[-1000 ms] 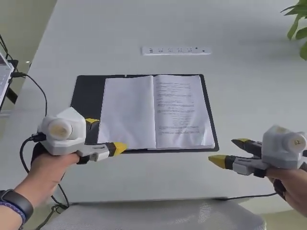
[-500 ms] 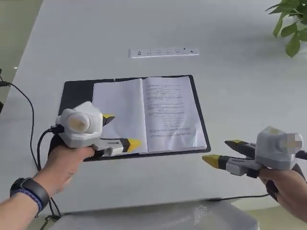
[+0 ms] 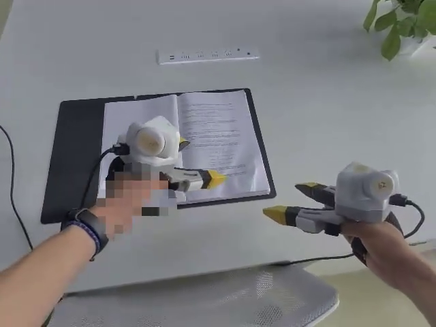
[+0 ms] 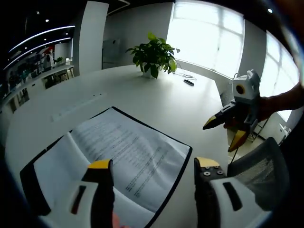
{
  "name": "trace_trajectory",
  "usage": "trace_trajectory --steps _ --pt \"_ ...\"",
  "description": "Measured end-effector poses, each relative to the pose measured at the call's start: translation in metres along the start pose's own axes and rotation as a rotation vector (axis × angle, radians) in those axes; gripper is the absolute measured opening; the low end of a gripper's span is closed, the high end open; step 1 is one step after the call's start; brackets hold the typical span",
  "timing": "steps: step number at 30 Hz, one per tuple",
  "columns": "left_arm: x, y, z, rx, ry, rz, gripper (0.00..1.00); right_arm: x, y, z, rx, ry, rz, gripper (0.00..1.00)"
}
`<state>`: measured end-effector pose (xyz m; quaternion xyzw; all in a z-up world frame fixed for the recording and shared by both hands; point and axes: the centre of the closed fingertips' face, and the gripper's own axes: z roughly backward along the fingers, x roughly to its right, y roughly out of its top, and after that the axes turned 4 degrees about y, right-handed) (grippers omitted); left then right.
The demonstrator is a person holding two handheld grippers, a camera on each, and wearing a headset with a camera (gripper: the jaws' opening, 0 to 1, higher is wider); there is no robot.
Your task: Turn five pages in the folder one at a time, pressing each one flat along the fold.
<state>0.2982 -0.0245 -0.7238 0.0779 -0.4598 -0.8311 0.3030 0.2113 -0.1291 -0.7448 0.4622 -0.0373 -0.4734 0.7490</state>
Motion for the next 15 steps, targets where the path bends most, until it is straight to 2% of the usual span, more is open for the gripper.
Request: trace_trajectory --steps 6,9,15 --pt "0.019 -0.003 -0.030 -0.028 -0.022 -0.025 0.67 0.007 -0.002 0.005 0.015 -0.009 -0.024 0.67" --pt "0.026 -0.004 -0.045 -0.042 -0.028 -0.018 0.67 0.008 -0.005 0.006 0.017 -0.010 -0.033 0.67" --pt "0.031 -0.013 -0.069 -0.078 -0.012 -0.017 0.65 0.012 -0.007 0.009 0.023 -0.011 -0.049 0.66"
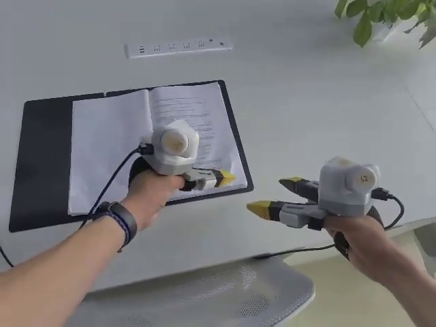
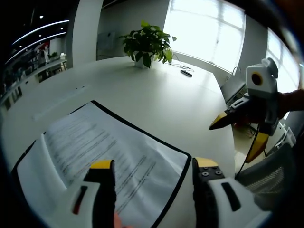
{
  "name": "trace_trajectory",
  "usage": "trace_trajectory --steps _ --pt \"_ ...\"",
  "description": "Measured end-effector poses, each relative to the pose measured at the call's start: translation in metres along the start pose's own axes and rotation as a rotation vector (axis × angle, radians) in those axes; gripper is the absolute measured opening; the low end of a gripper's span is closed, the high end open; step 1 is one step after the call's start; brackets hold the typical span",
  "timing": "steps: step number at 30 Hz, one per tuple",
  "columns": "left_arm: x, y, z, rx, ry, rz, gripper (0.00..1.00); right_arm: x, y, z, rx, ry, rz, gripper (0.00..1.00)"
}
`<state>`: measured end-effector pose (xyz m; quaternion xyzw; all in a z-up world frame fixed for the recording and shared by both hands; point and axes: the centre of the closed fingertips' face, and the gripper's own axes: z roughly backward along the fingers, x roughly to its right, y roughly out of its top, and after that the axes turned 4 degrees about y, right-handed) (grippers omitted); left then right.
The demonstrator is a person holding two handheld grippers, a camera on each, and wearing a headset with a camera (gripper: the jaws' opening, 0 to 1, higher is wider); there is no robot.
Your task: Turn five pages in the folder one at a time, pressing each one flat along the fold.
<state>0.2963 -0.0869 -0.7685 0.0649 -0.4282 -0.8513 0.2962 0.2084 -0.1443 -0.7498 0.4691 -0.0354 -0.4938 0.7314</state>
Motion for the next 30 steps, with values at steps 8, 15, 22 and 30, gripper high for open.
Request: trace_trajectory --steps 8,15,22,30 --pt "-0.003 -0.013 -0.023 -0.045 0.036 0.018 0.65 0.000 -0.005 -0.002 -0.005 0.003 -0.019 0.65" --pt "-0.010 -0.019 -0.032 -0.074 0.098 -0.159 0.62 0.005 0.001 -0.005 0.011 0.006 -0.043 0.64" --pt "-0.012 -0.020 -0.035 -0.055 0.095 -0.144 0.62 0.006 0.006 -0.013 0.007 0.020 -0.042 0.62" --pt "-0.014 -0.022 -0.035 -0.040 0.091 -0.142 0.60 0.011 0.018 -0.023 0.023 0.037 -0.046 0.60"
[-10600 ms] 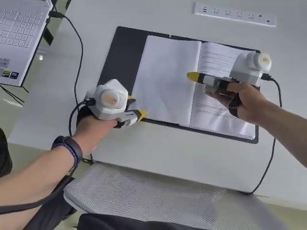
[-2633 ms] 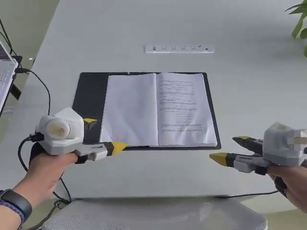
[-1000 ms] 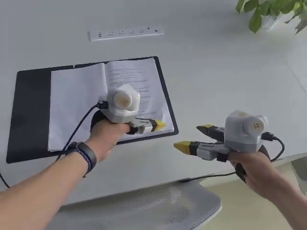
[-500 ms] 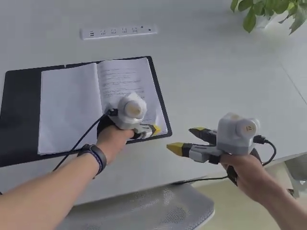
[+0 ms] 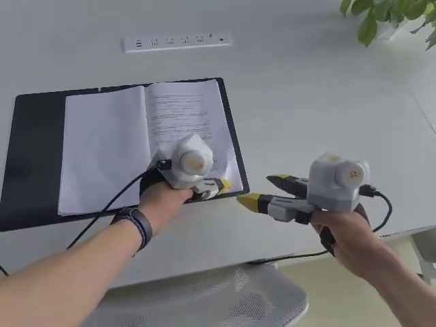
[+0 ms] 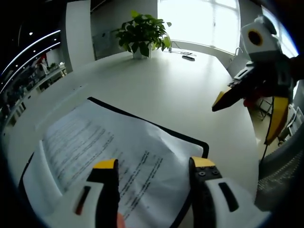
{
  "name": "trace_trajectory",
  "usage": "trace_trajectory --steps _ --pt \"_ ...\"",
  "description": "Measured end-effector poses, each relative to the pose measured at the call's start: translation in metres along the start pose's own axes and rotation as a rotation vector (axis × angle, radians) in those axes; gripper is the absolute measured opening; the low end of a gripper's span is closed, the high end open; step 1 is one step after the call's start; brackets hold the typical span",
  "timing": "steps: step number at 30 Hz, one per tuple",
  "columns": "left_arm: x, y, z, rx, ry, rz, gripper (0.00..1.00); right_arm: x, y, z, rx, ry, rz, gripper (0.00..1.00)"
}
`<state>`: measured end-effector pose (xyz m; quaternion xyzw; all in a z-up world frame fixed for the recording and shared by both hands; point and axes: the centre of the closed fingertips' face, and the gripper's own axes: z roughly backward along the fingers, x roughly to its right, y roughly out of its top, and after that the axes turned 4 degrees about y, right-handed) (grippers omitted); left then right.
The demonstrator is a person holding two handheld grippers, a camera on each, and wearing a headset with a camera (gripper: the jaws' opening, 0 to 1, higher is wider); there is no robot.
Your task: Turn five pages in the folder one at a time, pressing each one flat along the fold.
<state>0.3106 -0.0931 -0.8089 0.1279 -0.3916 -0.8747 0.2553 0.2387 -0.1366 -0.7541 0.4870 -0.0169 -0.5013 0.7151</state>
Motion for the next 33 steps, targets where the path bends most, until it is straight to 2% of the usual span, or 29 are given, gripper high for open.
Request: trace_trajectory --steps 8,16,21,33 --pt "-0.002 0.000 0.000 0.001 -0.006 0.011 0.57 0.009 0.021 -0.019 0.031 0.024 -0.009 0.58" --pt "-0.002 -0.001 0.001 0.002 -0.006 0.015 0.56 0.021 0.036 -0.051 0.057 0.060 -0.062 0.54" --pt "0.000 0.000 0.004 0.000 -0.007 0.016 0.56 0.022 0.044 -0.065 0.061 0.077 -0.079 0.52" --pt "0.002 0.003 0.010 0.003 -0.013 0.034 0.55 0.017 0.045 -0.074 0.058 0.107 -0.093 0.47"
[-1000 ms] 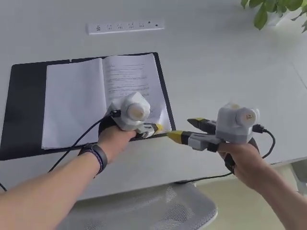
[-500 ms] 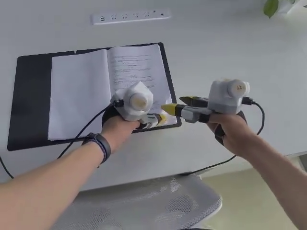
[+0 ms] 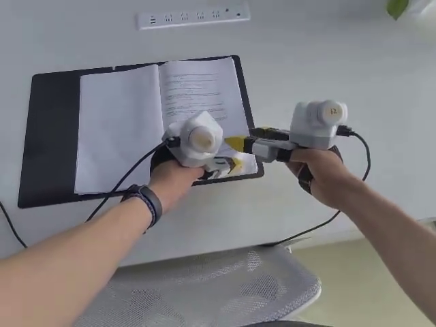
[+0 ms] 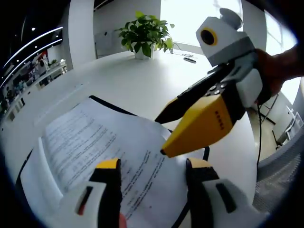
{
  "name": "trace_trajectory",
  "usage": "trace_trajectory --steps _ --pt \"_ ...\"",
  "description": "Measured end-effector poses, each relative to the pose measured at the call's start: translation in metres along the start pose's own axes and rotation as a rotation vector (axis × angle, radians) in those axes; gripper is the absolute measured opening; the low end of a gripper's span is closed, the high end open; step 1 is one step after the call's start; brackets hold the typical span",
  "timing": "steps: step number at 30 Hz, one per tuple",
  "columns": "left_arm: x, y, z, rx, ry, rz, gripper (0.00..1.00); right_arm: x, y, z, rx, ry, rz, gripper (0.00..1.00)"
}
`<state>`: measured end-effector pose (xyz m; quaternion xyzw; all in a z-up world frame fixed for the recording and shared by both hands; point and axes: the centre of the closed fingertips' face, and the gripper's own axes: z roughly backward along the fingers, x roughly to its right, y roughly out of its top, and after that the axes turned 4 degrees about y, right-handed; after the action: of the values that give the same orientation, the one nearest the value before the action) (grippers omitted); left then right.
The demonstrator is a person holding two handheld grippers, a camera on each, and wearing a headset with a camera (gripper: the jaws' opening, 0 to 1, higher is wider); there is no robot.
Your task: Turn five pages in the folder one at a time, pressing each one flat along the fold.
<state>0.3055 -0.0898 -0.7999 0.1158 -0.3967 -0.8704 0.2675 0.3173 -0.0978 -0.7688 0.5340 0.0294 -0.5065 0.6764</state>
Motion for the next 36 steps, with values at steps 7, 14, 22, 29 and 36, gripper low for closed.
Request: trace_trajectory --steps 7,14,22,29,36 --pt "-0.004 0.000 -0.002 0.008 -0.005 0.017 0.54 0.002 0.007 0.002 0.037 0.014 -0.034 0.37" --pt "-0.004 0.000 -0.002 0.007 -0.016 0.026 0.55 0.003 0.006 0.002 0.048 0.027 -0.051 0.20" --pt "-0.004 -0.001 0.001 0.001 -0.021 0.024 0.55 -0.009 0.003 -0.001 0.009 0.013 0.048 0.16" --pt "-0.003 -0.001 0.002 -0.005 -0.028 0.030 0.56 -0.006 0.003 0.005 0.012 -0.011 0.064 0.19" --pt "-0.003 -0.002 0.003 -0.004 -0.032 0.030 0.52 -0.004 -0.003 0.010 0.019 -0.012 0.028 0.18"
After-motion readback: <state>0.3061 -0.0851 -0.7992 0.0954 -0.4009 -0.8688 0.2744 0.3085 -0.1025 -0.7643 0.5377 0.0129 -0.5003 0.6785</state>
